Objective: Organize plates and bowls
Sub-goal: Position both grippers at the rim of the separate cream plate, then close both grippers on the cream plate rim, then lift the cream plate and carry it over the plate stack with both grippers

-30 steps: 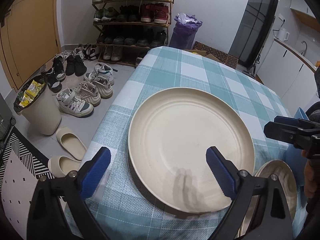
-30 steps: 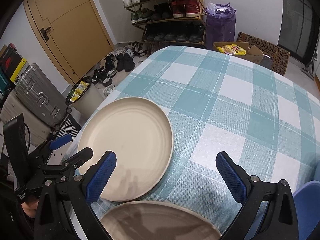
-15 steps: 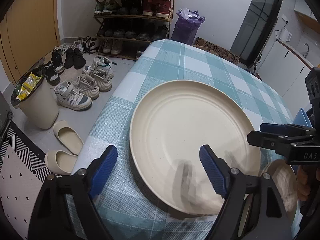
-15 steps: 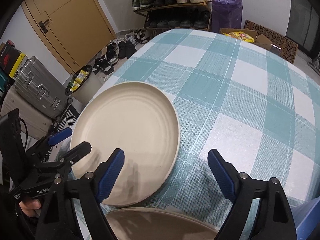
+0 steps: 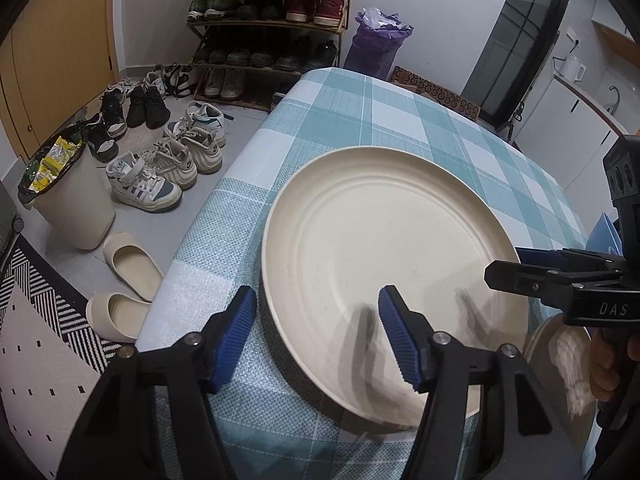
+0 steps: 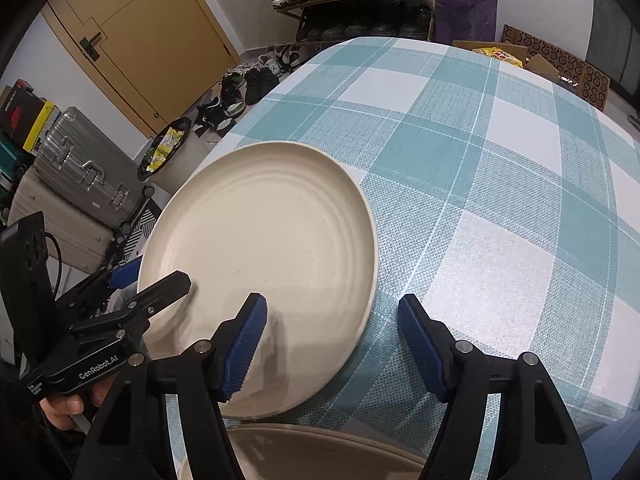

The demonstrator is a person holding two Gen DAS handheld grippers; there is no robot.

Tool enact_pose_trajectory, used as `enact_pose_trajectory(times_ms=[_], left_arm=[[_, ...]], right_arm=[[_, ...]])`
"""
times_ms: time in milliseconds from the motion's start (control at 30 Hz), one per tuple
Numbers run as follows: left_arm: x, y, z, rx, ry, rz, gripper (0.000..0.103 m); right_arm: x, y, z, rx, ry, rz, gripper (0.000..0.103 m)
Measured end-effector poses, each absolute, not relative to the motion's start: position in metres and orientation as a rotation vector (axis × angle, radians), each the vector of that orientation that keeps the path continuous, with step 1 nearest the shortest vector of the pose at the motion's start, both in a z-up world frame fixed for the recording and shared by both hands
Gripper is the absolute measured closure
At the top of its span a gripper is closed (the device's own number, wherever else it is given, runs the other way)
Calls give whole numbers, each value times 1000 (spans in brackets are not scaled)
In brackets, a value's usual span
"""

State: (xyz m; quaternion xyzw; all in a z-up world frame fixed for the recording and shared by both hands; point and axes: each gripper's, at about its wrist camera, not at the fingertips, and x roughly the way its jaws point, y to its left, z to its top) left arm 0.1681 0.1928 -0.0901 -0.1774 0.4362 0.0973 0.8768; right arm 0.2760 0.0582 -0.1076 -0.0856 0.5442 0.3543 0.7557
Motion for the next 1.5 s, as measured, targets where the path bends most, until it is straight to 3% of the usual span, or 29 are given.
enact_pose_trajectory(times_ms=[133,200,267,400,767,1033,1500], left_arm=[[167,193,-89,-373,909,204,51],[167,194,-90,-375,908,199,55],[167,194,-90,-374,909,193,59],[165,195,-90,-374,906,192,64],[160,199,-91,-394,899,198,75],[159,201,-91,-408,893,204,76],[155,201,-80,-407,853,211,78]], right_arm=[[275,59,-108,-193,1185,771,33],[275,58,-109,-193,1187,772,43],[275,58,-110,-198,1188,767,46],[273,58,-111,-204,1189,770,56],[270,56,-110,-208,1179,765,67],[267,55,-107,-240,1138,746,77],[263,56,-102,-273,1082,737,80]])
